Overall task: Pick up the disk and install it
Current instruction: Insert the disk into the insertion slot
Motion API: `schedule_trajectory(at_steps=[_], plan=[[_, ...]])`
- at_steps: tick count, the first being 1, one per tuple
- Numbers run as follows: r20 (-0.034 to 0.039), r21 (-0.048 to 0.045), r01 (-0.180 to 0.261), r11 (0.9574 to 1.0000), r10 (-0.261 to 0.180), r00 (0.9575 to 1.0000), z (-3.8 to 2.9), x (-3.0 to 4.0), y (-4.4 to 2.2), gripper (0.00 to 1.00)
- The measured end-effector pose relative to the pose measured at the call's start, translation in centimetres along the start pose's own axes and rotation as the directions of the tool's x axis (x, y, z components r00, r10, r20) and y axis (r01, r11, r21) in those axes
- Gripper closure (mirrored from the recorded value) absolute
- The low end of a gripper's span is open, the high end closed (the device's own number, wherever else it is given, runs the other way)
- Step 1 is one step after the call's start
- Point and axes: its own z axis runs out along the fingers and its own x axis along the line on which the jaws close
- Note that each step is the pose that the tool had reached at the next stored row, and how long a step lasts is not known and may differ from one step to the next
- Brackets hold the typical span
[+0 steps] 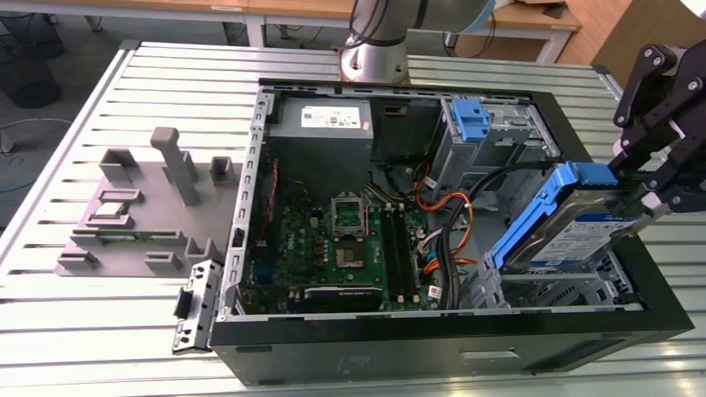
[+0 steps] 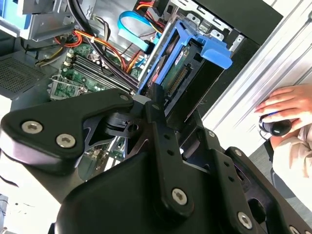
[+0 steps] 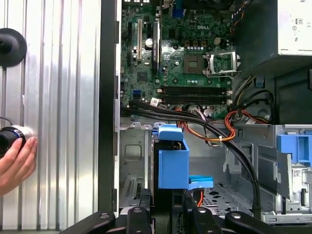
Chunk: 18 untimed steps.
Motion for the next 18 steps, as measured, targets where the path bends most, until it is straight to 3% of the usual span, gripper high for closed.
schedule_trajectory(at_steps=[8,13,18], plan=[[0.0001,-0.0004,0.0,1.0,0.0,1.0,1.19,0.07,-0.02,0.65],[-0.0021,0.0,0.0,1.0,0.0,1.0,1.06,0.07,-0.03,0.65],[-0.0018,0.0,0.0,1.0,0.0,1.0,0.29,0.02,-0.01,0.65]])
